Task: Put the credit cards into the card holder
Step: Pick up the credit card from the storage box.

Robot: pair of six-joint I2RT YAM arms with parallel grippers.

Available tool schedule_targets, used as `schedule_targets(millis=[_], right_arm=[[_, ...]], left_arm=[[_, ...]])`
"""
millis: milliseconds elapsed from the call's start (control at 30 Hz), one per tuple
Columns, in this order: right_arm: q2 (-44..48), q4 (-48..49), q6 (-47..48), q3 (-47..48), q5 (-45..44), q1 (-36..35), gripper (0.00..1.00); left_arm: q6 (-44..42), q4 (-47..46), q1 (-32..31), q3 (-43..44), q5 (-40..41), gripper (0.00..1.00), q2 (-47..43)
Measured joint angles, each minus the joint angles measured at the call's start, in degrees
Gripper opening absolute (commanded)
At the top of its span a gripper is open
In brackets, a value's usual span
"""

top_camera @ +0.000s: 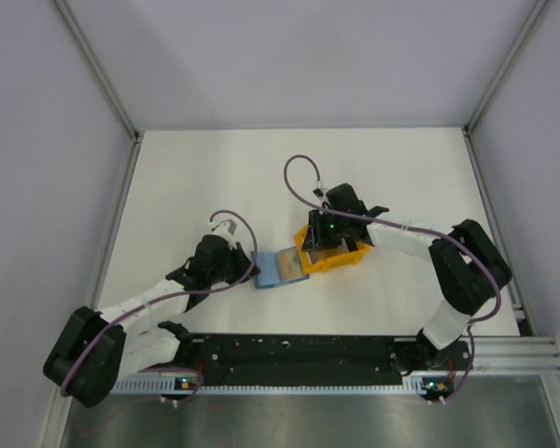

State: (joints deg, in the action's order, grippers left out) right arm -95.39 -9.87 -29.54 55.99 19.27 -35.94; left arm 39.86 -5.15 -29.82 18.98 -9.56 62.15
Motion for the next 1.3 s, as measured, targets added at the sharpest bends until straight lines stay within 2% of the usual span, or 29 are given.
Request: schedule_targets(millis=[67,267,533,700,1300], right_arm=[[-0.4,-0.6,0.0,0.0,-0.4,0.0,0.37],[-0.7,-2.1,0.0,1.3,-1.2,0.0,0.38],[-1.4,-2.1,0.0,2.7,2.5,0.0,0.40],[-1.8,-2.5,-0.1,2.9,1.0,-0.1,0.43],[-4.9,-3.2,-0.1,4.2,3.3,-0.3,0.43]], left_arm=[[0.0,0.0,0.0,0.0,0.0,0.00,0.0],[0.0,0.0,0.0,0.0,0.0,0.00,0.0],[0.0,0.0,0.0,0.0,-0.1,0.00,0.0],[0.0,0.0,0.0,0.0,-0.2,0.00,0.0],[0.0,-0.4,0.1,0.7,-1.1,0.00,1.1]])
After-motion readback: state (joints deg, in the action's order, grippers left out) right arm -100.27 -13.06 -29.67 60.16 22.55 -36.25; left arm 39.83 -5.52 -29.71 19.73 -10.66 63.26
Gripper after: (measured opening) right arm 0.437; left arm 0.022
